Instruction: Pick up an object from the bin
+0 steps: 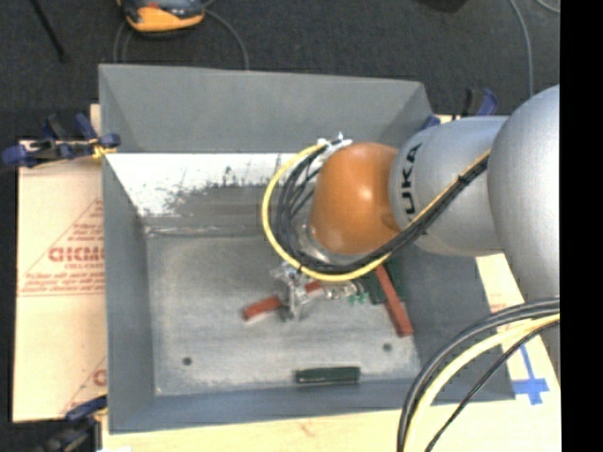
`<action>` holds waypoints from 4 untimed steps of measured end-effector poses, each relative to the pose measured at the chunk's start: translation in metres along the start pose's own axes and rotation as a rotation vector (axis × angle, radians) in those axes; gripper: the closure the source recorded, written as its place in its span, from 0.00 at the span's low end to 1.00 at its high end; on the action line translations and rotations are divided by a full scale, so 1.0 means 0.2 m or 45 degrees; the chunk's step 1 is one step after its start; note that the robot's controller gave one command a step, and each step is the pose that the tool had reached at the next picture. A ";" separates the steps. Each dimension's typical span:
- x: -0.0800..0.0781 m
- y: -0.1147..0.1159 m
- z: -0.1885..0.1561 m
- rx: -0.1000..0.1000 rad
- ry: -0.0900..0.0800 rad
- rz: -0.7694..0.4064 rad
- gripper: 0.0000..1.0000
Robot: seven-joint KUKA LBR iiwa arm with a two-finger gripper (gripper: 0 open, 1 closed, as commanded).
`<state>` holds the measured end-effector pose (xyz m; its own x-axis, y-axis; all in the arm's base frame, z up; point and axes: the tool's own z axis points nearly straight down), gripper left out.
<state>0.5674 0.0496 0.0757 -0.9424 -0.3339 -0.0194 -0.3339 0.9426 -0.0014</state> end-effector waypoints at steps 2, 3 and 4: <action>0.02 0.00 0.02 -0.003 0.019 0.006 1.00; 0.02 0.00 0.02 -0.003 0.019 0.007 1.00; -0.05 0.01 -0.93 0.003 0.008 0.050 1.00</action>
Offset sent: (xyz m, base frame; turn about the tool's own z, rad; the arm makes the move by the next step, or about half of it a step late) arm 0.0000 0.0000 0.0000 0.0000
